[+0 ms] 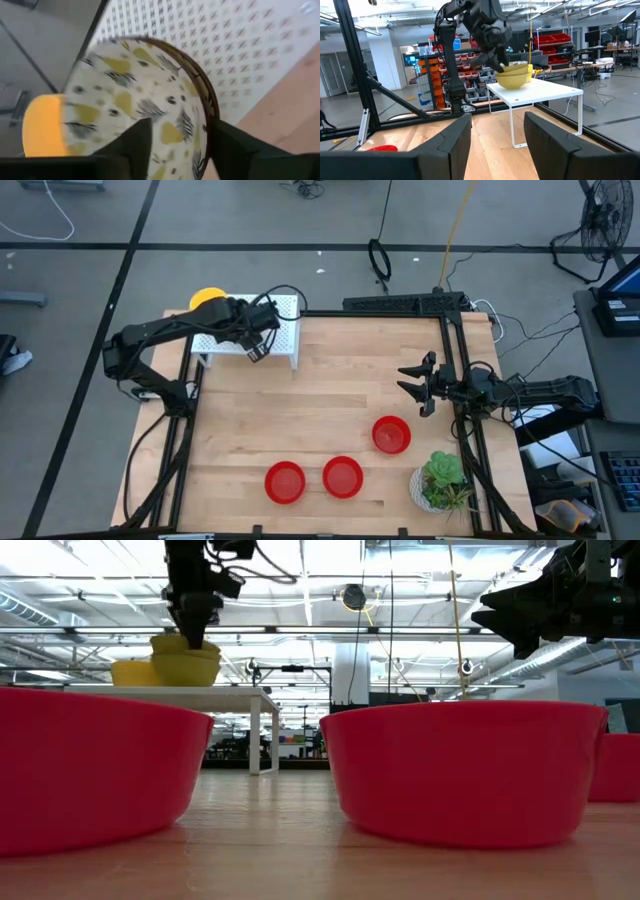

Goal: Pick & Place Mini bowls
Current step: Stack the white patterned bowl on top of the other white patterned bowl on the shelf, then put the red bowl on the shelf, then stack the red bowl on top of the other red bowl on the shelf

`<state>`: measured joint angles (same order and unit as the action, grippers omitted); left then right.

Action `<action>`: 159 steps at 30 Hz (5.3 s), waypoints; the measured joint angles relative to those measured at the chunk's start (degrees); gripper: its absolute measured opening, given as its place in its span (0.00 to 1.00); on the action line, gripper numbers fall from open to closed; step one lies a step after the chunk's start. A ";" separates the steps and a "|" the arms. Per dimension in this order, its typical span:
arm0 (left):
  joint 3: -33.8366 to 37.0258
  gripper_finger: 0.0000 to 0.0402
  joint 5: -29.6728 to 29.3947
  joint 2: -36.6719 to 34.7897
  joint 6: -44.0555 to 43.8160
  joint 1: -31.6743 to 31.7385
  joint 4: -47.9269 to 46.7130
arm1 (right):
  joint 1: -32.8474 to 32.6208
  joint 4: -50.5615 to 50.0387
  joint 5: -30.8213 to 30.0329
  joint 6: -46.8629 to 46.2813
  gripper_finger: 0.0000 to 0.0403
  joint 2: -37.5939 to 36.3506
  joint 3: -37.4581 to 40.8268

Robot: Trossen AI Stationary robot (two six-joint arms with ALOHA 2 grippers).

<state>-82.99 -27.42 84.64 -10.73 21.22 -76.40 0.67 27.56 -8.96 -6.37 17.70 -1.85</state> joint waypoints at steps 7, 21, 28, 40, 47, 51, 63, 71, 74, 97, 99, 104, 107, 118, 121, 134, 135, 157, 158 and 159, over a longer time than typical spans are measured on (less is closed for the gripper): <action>-6.49 0.66 -3.12 -1.20 3.33 -3.11 0.24 | 0.00 0.01 0.01 0.00 0.42 -0.01 0.00; -7.17 0.70 -4.59 -0.79 4.82 -15.66 5.83 | 0.00 0.01 0.01 0.00 0.42 0.00 0.00; 3.77 0.70 3.37 -0.60 -3.60 -27.21 21.83 | 0.00 0.01 0.01 -0.02 0.42 0.01 0.00; 21.94 0.70 15.04 -0.63 -37.23 -44.33 41.39 | 0.00 0.01 0.01 -0.02 0.42 0.01 0.00; 30.71 0.70 14.93 -0.12 -47.68 -49.21 52.39 | 0.00 0.01 0.01 -0.02 0.42 -0.01 0.00; 31.55 0.70 14.96 3.33 -48.89 -51.54 54.33 | 0.00 0.00 0.00 0.00 0.42 -0.01 0.00; 30.22 0.69 20.41 12.27 -47.58 -52.73 56.18 | 0.00 -0.83 0.01 -0.01 0.42 0.00 0.00; 30.22 0.34 20.92 12.05 -44.16 -51.41 56.28 | 0.00 -0.87 -0.01 -0.01 0.42 0.00 0.00; 30.22 0.14 22.81 12.07 -41.20 -50.04 57.02 | 0.00 -0.87 0.00 0.00 0.42 0.01 0.00; -3.39 0.01 26.94 11.42 4.20 -17.98 29.99 | 0.00 -0.85 0.01 0.00 0.42 -0.01 0.01; -7.06 0.02 26.94 11.41 7.37 -13.05 26.46 | 0.00 -0.86 0.01 -0.02 0.42 0.01 0.01; -13.73 0.03 26.92 11.41 14.14 -0.08 22.02 | 0.00 -0.84 0.01 -0.01 0.42 0.00 0.00; -14.87 0.01 29.11 11.41 17.09 7.31 22.60 | 0.00 -0.84 0.00 -0.02 0.42 0.01 0.00; -14.96 0.01 31.95 14.02 21.60 24.24 18.98 | 0.00 -0.86 0.01 0.00 0.42 -0.01 0.00; -14.96 0.03 31.86 15.07 22.39 26.01 18.50 | 0.00 -0.84 0.00 -0.01 0.42 -0.01 0.00; -14.96 0.04 31.52 16.46 23.86 29.72 17.60 | 0.00 -0.85 0.01 -0.01 0.42 0.01 0.00; -14.96 0.05 31.39 16.46 23.71 29.68 17.40 | 0.00 -0.86 0.01 -0.02 0.42 0.01 0.00; -14.89 0.38 22.72 15.91 22.95 27.64 25.90 | 0.00 -0.86 0.01 -0.01 0.42 0.00 0.01; -14.89 0.40 22.93 15.57 23.79 27.20 27.06 | 0.00 -0.86 0.00 -0.01 0.42 0.00 0.01; -14.89 0.43 23.39 15.03 24.56 26.74 28.08 | 0.00 -0.84 0.01 -0.02 0.42 0.01 0.00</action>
<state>-97.89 -4.03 99.67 13.83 47.96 -48.32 0.67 26.72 -8.95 -6.39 17.72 -1.85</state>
